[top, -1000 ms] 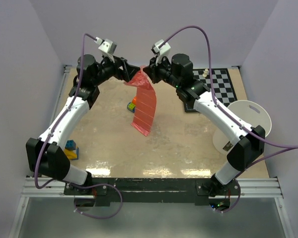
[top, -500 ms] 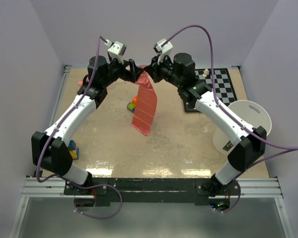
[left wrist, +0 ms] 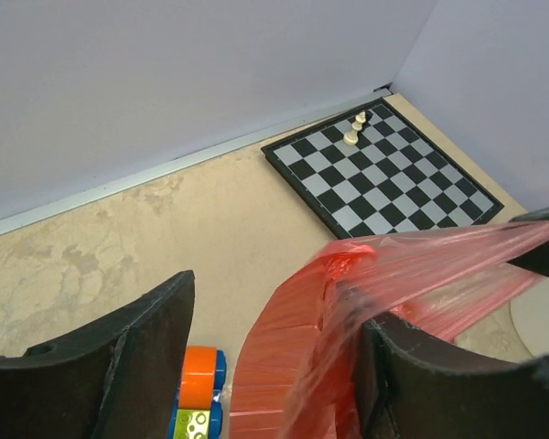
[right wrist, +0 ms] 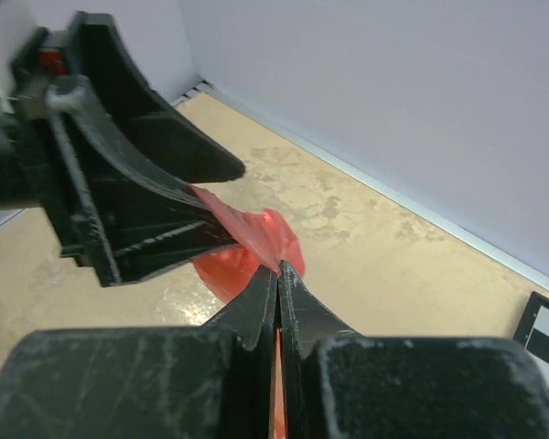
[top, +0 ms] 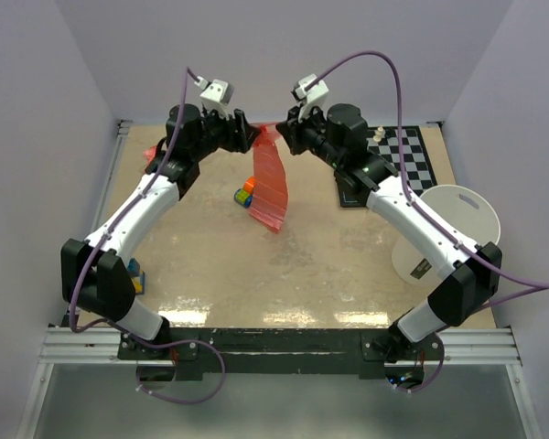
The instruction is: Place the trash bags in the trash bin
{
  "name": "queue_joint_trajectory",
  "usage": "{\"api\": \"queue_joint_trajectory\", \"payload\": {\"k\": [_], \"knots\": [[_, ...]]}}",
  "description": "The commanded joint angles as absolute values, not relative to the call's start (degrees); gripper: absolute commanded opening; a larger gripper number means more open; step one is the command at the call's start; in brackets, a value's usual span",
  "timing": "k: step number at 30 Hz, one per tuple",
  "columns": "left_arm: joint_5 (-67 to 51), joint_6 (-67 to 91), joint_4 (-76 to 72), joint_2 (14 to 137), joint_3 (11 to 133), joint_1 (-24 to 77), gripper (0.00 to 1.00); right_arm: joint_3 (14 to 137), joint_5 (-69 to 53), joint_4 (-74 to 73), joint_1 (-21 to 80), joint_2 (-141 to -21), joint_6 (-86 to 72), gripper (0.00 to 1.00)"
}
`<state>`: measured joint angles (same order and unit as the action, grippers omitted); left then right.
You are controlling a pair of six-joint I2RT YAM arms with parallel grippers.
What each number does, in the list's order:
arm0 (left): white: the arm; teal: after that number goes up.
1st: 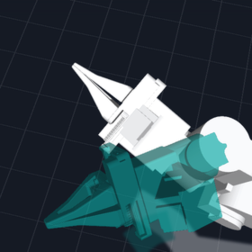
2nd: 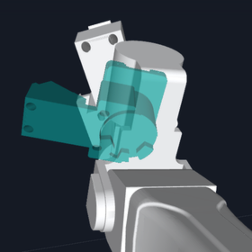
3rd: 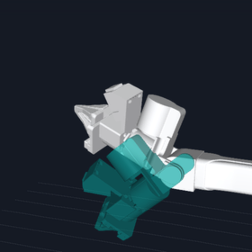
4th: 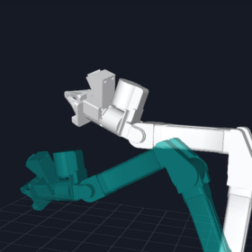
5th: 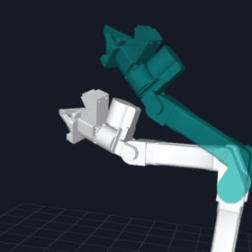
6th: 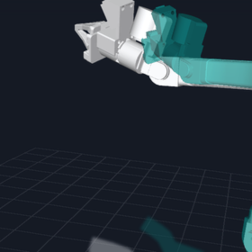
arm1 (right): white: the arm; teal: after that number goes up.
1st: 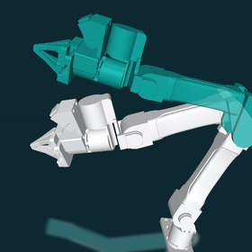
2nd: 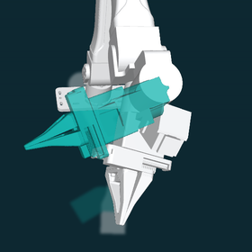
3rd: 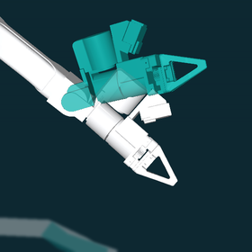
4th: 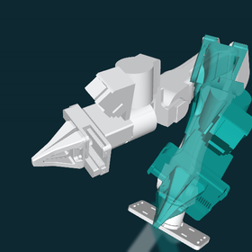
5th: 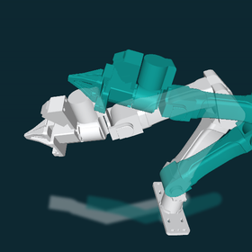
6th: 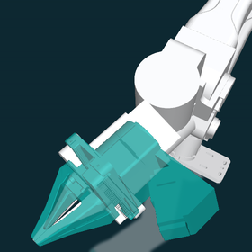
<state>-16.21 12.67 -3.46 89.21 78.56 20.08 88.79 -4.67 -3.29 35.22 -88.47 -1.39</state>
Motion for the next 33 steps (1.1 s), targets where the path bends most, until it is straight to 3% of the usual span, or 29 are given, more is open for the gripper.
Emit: {"api": "queue_joint_trajectory", "payload": {"k": [1,3,4,8,9,11,12,15,22,28,33], "knots": [[-13.62,11.78,-0.09,85.70,77.08,16.97,0.64,88.42,2.81,2.11,33.93,-84.46,-0.44,0.00],[-14.93,11.86,-0.09,84.99,76.90,16.44,0.59,87.63,3.43,2.20,33.66,-84.29,1.30,0.00],[-21.03,11.95,-0.61,84.82,76.30,15.57,0.38,86.76,3.25,2.46,33.49,-84.29,1.32,0.00],[-32.76,13.71,-6.14,84.55,75.15,15.03,0.05,86.05,-6.54,0.62,33.49,-85.95,2.63,0.00],[-33.83,13.62,-6.41,84.64,75.58,15.12,0.00,85.78,-9.46,0.09,33.57,-86.04,3.33,0.05],[-34.97,12.31,-6.15,84.99,76.64,15.21,0.00,85.78,-13.61,0.09,33.57,-86.04,4.22,0.40],[-35.24,11.35,-5.63,84.99,77.34,15.21,0.00,86.13,-14.23,0.17,33.49,-86.13,3.96,0.50],[-36.12,7.75,-2.91,85.25,79.45,15.21,0.00,88.76,-13.89,0.35,33.57,-87.53,4.39,0.63],[-37.18,3.87,-0.18,84.20,81.04,15.56,0.00,97.37,-15.91,-2.98,33.92,-94.30,9.13,0.67],[-36.39,1.59,2.26,82.44,81.21,16.35,0.00,98.52,-13.53,-5.09,34.80,-97.82,13.09,0.48],[-32.79,0.62,3.69,81.48,80.69,16.61,0.00,97.91,-16.42,-4.57,34.89,-95.80,12.30,0.50]]}}
